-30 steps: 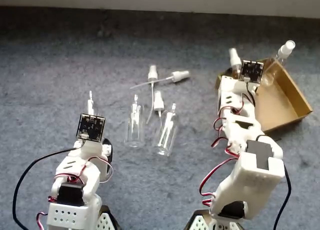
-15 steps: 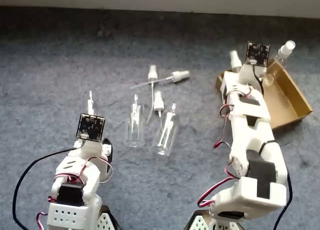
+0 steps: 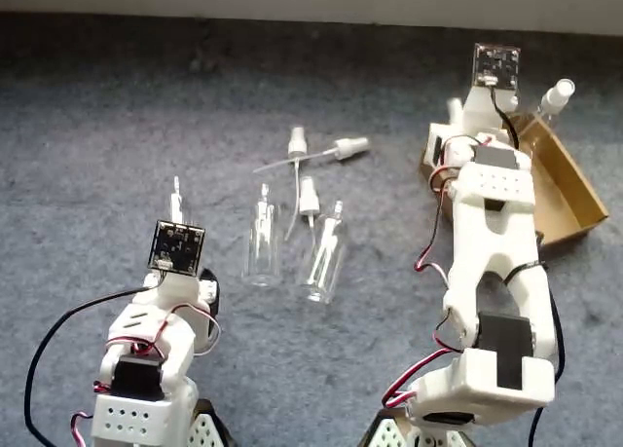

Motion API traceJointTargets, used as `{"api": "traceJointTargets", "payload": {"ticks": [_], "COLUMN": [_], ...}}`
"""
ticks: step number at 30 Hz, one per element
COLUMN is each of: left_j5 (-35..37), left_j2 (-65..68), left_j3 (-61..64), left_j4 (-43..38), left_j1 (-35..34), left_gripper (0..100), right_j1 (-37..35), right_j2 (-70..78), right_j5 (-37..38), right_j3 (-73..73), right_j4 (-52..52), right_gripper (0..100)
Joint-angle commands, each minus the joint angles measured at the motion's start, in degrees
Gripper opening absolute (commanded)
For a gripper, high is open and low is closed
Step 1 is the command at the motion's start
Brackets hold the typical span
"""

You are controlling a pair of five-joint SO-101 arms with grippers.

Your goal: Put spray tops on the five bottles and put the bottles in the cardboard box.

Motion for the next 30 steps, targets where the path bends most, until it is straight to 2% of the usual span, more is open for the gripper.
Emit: {"api": "traceJointTargets", "payload": {"ticks": [1,6,15,20,30], "left_j5": [-0.6,-0.6,-0.6,-0.6,-0.6], "left_j2": [-0.5,-0.5,-0.5,-0.5,-0.5], "left_j3": [0.7,0.7,0.8,0.8,1.2], "left_j4": [-0.9,-0.9,-0.9,-0.9,-1.0], "left_j1": [0.9,0.9,0.9,0.9,0.9], "left_gripper": [0,0,0,0,0], "right_j1": [-1.9,-1.6,-2.1,-2.6,-2.8], "right_j2": [-4.0,-4.0,-3.6,-3.4,0.9], "right_j5": [0.6,0.6,0.6,9.9,12.4], "right_j3": [-6.5,-11.6,-19.6,-19.4,-20.1], "right_j4": [6.8,11.5,27.1,28.4,29.3], "right_gripper": [26.4,26.4,26.5,26.5,26.4]}}
